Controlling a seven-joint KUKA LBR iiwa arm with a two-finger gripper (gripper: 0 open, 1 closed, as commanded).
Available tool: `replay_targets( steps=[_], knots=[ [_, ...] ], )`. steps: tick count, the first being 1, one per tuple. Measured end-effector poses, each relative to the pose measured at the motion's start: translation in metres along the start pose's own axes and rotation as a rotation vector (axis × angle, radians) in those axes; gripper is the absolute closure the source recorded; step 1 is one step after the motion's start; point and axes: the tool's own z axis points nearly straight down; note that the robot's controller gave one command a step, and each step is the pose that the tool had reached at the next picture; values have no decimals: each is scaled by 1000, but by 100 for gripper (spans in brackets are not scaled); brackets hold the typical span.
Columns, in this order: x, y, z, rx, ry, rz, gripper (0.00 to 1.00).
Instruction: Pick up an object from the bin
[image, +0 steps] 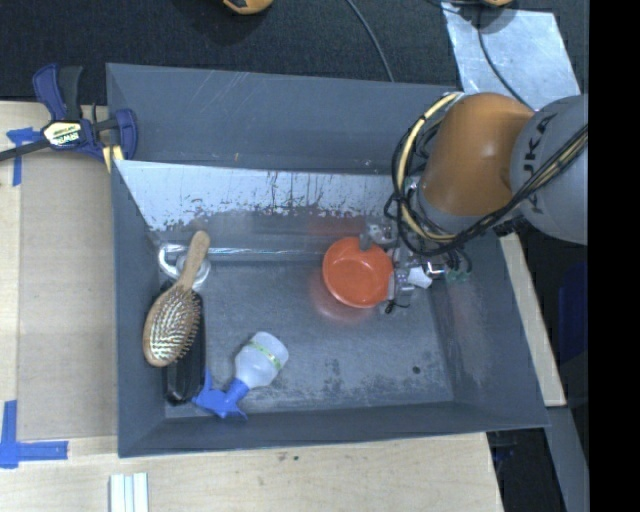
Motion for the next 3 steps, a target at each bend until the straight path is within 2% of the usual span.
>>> replay_targets(
  steps=[1,2,3],
  knots=[
    [3,-6,57,-4,9,-190,0],
    [1,25,59,0,-4,-48,0],
    [2,-5,56,-3,6,-175,100]
  ],
)
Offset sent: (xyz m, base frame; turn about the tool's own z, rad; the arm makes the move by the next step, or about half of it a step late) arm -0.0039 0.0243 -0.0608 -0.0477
